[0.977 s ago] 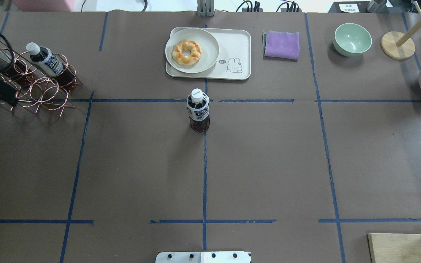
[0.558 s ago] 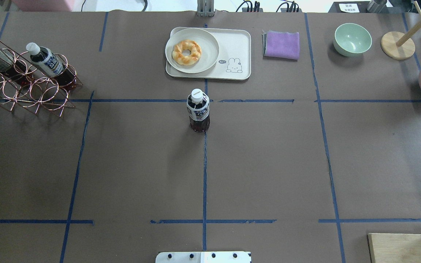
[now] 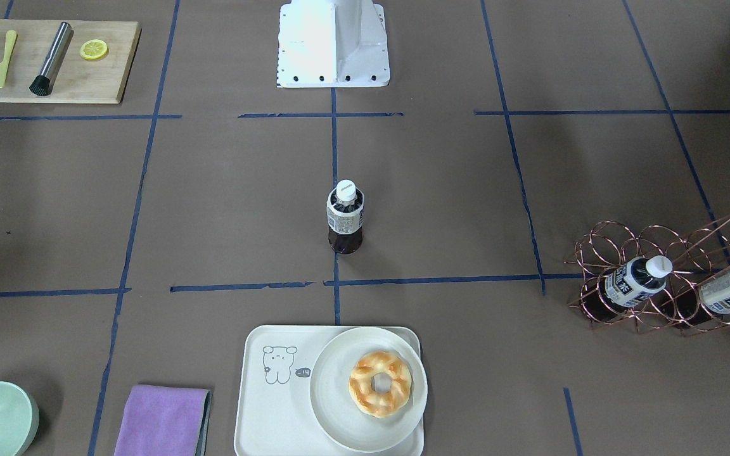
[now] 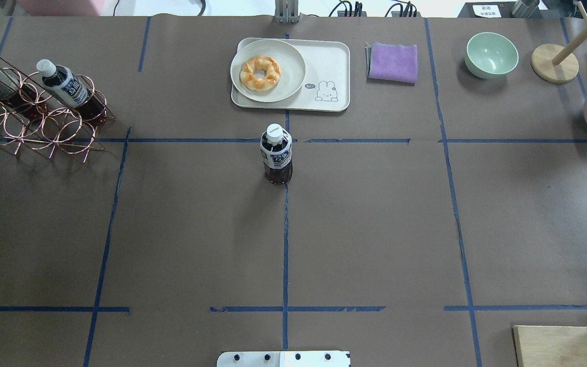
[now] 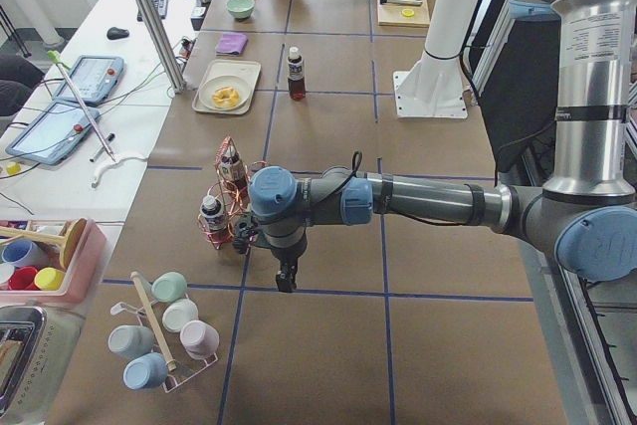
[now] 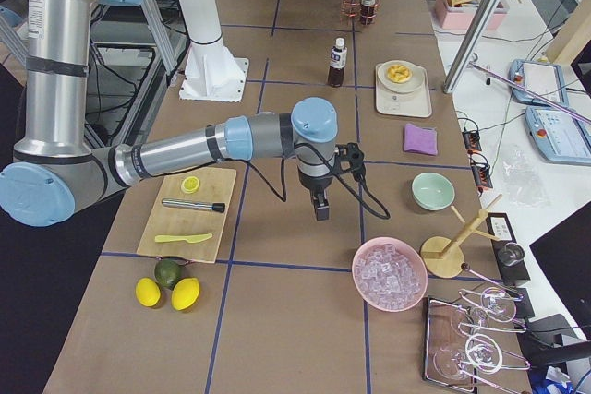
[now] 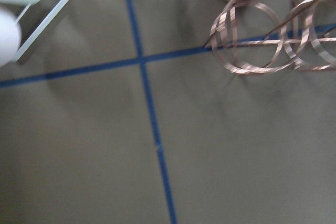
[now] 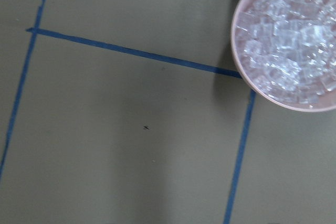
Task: Place tea on tray
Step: 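Withdraw the left arm while the right arm moves toward the bottle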
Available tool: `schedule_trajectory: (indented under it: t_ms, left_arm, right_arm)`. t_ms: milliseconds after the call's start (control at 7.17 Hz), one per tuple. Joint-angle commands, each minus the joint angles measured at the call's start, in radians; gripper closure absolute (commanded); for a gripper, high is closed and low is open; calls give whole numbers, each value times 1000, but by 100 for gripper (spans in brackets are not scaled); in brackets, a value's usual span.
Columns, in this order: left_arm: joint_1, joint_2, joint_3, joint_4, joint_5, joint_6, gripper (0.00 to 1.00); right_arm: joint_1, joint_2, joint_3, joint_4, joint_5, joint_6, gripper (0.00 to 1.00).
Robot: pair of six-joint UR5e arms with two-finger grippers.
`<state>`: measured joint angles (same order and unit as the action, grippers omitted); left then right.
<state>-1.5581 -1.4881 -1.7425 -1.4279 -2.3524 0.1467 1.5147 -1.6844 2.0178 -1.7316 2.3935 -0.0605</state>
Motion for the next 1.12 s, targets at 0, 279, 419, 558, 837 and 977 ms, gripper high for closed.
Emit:
schedule_trajectory:
  t_ms: [0, 279, 419, 558, 837, 977]
  left_arm:
    - [-3, 6, 18, -50, -1, -4, 0]
    - [-3, 5, 20, -55, -1, -4, 0]
    - [-2, 3, 20, -55, -1, -6, 0]
    - [-2, 3, 20, -55, -1, -6, 0]
    - [-2, 2, 24, -55, -1, -6, 0]
    - [-2, 2, 26, -55, -1, -6, 0]
  right_arm:
    - [-155, 128, 65, -2, 16, 281, 0]
    - [-328, 323, 61, 0, 18, 625, 0]
    - [-417, 445, 40, -5, 4, 781, 0]
    - [-485, 557, 14, -3, -31, 926, 1]
    - [-615, 682, -5, -3, -173, 1112, 1]
    - [-677, 750, -49, -5, -244, 1174, 1]
